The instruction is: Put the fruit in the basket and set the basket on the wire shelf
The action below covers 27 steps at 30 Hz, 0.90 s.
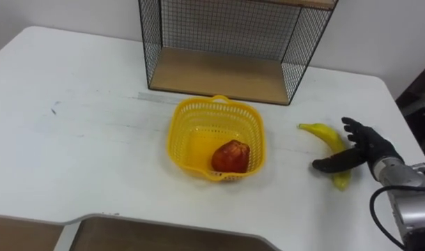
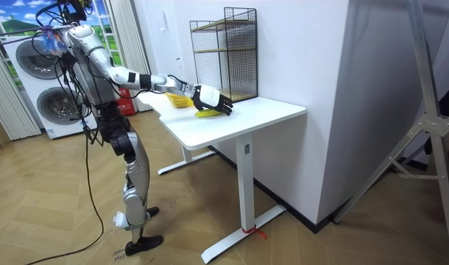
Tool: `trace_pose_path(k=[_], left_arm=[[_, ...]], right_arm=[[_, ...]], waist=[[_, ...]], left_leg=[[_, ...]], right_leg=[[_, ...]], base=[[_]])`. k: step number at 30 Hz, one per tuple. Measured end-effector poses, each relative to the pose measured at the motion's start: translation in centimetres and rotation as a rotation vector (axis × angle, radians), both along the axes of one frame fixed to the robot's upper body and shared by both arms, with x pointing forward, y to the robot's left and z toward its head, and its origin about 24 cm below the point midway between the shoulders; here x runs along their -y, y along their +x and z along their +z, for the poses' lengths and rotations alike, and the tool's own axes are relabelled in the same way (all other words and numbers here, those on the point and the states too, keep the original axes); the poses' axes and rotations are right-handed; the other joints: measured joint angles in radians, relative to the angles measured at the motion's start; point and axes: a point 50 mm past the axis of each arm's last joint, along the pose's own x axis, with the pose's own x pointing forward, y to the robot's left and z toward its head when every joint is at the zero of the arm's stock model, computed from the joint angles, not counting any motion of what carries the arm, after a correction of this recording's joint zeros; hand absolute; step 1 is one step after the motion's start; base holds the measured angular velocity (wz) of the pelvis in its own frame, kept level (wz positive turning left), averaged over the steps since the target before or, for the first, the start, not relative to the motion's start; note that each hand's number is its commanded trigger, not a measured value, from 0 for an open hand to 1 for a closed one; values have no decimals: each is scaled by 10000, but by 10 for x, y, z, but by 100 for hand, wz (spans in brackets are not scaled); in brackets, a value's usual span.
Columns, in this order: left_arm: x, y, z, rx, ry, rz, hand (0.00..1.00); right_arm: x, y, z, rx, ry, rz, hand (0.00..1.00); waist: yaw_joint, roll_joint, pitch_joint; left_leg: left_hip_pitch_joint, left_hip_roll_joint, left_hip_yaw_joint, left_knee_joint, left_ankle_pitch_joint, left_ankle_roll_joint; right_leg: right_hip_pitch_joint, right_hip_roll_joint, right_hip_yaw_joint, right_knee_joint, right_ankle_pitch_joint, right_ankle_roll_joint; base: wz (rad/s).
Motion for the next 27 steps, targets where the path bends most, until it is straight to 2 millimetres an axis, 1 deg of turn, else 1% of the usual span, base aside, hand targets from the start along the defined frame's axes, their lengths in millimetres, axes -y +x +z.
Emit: trace_pose_path(k=[1,2,4,6,7,9,12,17,22,23,24,25,27], left_arm=[[0,0,0,-15,-2,5,0],[0,-1,0,-23,-3,12,0],[0,0,0,6,-3,2,0],[0,1,0,47,4,-13,0],[0,2,0,60,4,-24,0],[1,1,-1,-8,-14,-73,0],[1,-3,-1,-142,38,-56,0],[1,-4,-1,-126,170,-45,0],[0,-2,0,-46,248,-64,0],[0,-2,0,-45,249,-61,0],[0,-2,0,-44,250,-58,0],[0,-2,0,-47,250,-57,0],[0,-2,0,-47,250,-57,0]], right_arm=[[0,0,-1,-13,-7,3,0],[0,-1,-2,-63,-6,-13,0],[1,-2,-4,-164,-17,-78,0],[3,-5,-8,-320,-15,-171,0],[3,-5,-9,-370,-39,-171,0],[4,-7,-12,-473,-14,-216,0],[6,-7,-13,-505,-61,-242,0],[8,-10,-17,-685,-336,-224,0],[9,-16,-21,-783,-363,-187,0],[8,-16,-22,-797,-363,-184,5],[8,-17,-22,-803,-363,-189,26],[9,-17,-23,-801,-381,-219,100],[9,-17,-24,-793,-405,-261,100]], waist=[[6,-5,-3],[83,-6,-2],[125,14,12],[158,-3,-6],[189,1,-2],[174,36,1],[180,114,-18],[164,117,-25],[189,119,-25],[190,121,-25],[192,120,-25],[198,120,-25],[199,118,-24]], left_leg=[[2,-1,-7,13,0,0],[10,0,-12,31,0,0],[-2,-3,-61,85,-2,0],[-2,-6,-117,120,-7,-1],[-16,-6,-144,137,-7,-2],[-53,-6,-205,157,-15,-4],[-112,-5,-266,239,-18,-7],[-171,-7,-409,367,-21,-14],[-174,-1,-514,475,-39,-39],[-183,3,-524,496,-41,-42],[-185,3,-528,501,-41,-42],[-185,1,-534,513,-41,-42],[-195,-2,-537,533,-41,-42]], right_leg=[[37,-1,-13,1,0,0],[68,-1,-22,2,0,0],[68,-1,-72,-1,1,0],[90,0,-146,-2,0,-1],[95,4,-170,4,1,-1],[116,8,-216,7,3,-5],[120,21,-264,9,11,-17],[181,42,-424,2,21,-34],[260,79,-458,-11,26,-44],[273,87,-460,-16,28,-48],[281,89,-462,-21,29,-50],[296,89,-467,-24,29,-50],[298,88,-466,-40,28,-51]], base=[[3],[3],[7],[9],[7],[6],[5],[9],[5],[3],[0],[0],[0]])
